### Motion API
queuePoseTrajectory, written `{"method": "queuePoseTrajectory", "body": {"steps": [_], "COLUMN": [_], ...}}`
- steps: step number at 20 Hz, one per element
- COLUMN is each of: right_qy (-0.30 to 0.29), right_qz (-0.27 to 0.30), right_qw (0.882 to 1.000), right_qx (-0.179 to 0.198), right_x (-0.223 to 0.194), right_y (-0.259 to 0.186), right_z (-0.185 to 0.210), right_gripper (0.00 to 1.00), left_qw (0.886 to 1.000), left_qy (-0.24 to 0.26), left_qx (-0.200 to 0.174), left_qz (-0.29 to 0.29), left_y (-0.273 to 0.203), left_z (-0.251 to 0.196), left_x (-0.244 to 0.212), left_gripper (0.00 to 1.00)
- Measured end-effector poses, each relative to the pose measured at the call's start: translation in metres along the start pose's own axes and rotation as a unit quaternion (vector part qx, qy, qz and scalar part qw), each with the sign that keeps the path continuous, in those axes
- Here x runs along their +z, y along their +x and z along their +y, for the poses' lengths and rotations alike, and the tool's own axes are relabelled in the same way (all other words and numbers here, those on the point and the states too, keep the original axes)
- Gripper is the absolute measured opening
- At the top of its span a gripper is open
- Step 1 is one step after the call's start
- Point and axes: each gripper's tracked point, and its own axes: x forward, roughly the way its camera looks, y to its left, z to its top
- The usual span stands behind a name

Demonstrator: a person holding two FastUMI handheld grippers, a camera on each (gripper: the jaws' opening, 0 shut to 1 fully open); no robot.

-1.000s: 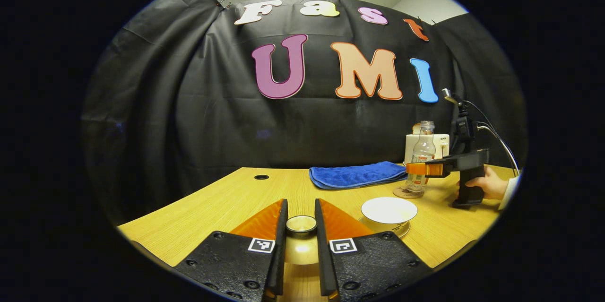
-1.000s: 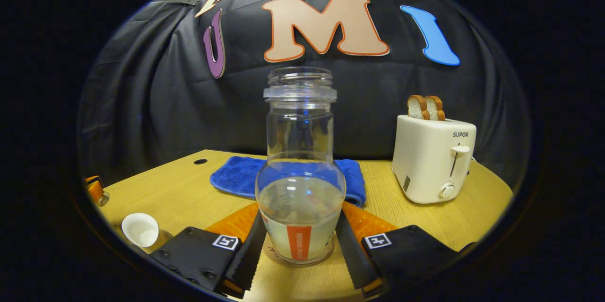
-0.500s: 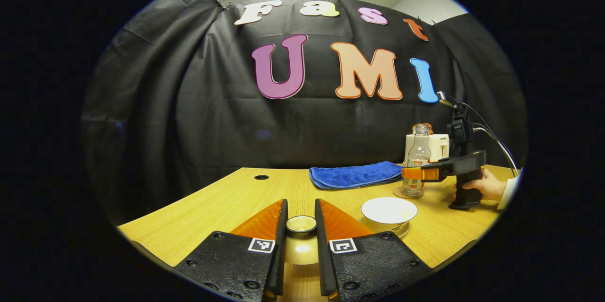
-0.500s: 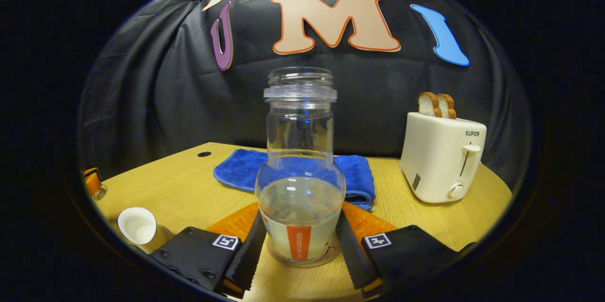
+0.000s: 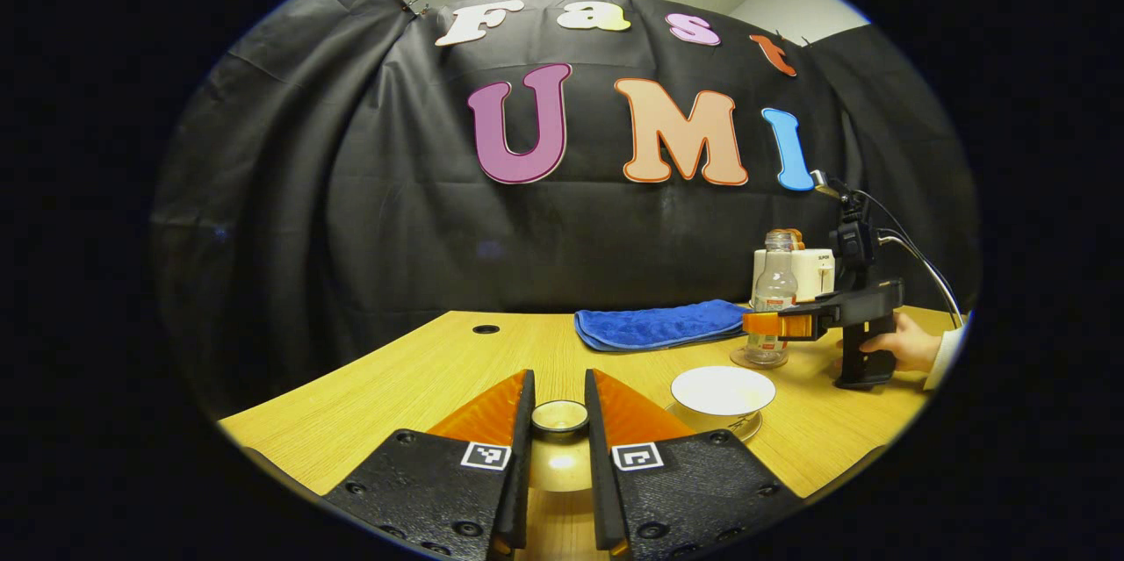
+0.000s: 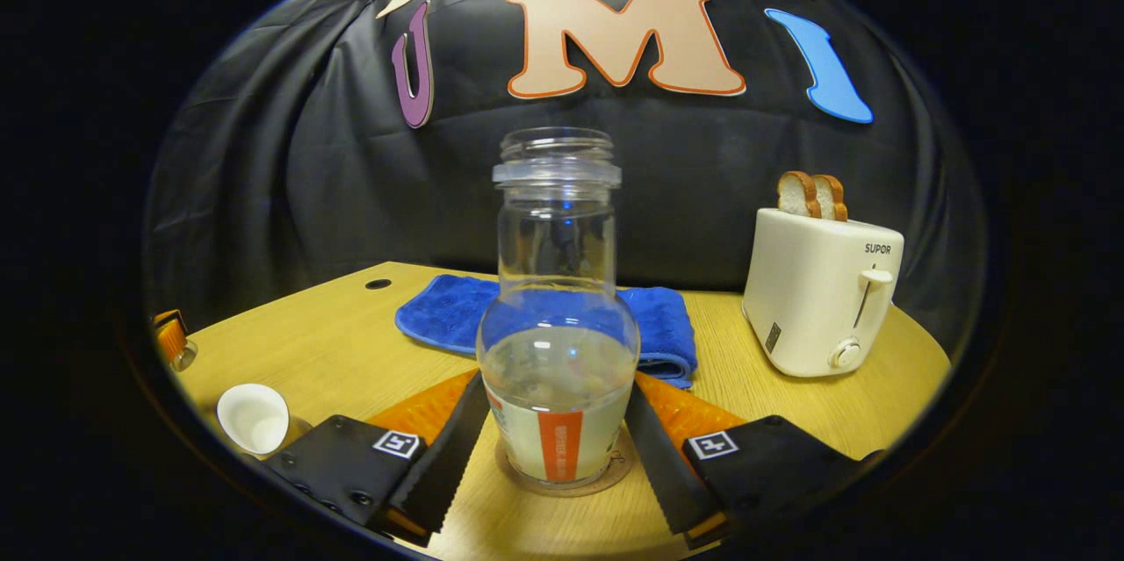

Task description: Open the teacup lid with one hand, grasp the water bottle and pour water into the teacup with the other hand; after pouring, place the water bottle on the coaster and then close the teacup lid.

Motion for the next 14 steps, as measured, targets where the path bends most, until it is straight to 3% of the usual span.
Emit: {"method": "queuePoseTrajectory", "body": {"steps": [1, 3, 14], "right_qy": [-0.002, -0.004, -0.001], "right_qz": [0.005, 0.004, -0.076], "right_qw": [1.0, 1.0, 0.997], "right_qx": [0.0, -0.002, 0.006], "right_x": [-0.002, -0.003, 0.005], "right_y": [-0.001, -0.008, -0.086], "right_z": [0.0, -0.001, -0.003], "right_gripper": [0.89, 0.94, 0.94], "left_qw": [1.0, 1.0, 0.998], "left_qy": [0.0, -0.001, -0.001], "left_qx": [0.0, -0.005, -0.056], "left_qz": [0.0, 0.0, 0.002], "left_y": [0.0, 0.0, 0.021], "left_z": [0.0, -0.002, -0.031], "left_x": [0.0, 0.0, 0.0], "left_gripper": [0.28, 0.27, 0.27]}}
